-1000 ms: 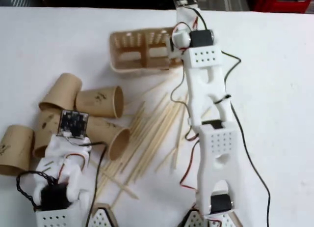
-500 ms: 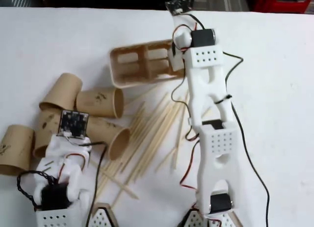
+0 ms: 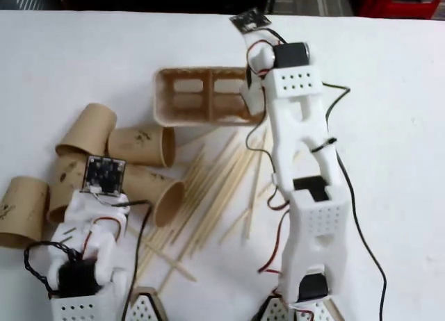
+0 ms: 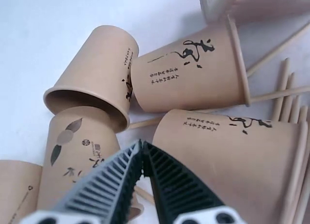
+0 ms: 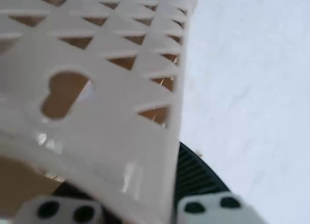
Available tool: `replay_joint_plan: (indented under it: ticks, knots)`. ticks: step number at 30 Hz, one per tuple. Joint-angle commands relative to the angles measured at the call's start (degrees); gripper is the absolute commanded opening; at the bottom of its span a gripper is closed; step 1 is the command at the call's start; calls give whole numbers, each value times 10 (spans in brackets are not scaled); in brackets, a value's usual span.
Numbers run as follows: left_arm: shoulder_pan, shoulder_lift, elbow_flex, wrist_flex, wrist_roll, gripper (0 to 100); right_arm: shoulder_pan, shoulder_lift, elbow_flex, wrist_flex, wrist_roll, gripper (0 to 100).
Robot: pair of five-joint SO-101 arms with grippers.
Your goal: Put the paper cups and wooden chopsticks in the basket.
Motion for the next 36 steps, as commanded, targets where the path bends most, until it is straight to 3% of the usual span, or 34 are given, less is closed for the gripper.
replay_joint_plan:
  ticks: [1, 17, 25, 31, 36]
  knots:
    - [5, -7, -5, -13, -6, 31, 10, -80, 50, 8, 6, 19]
    - [5, -7, -5, -13, -6, 31, 10, -231, 265, 9, 30, 20]
    - [5, -7, -4, -13, -6, 31, 11, -176, 125, 8, 25, 23]
    - [5, -7, -4, -13, -6, 31, 18, -73, 12, 8, -20, 196]
    - [5, -7, -4, -13, -6, 31, 17, 0, -108, 8, -25, 212]
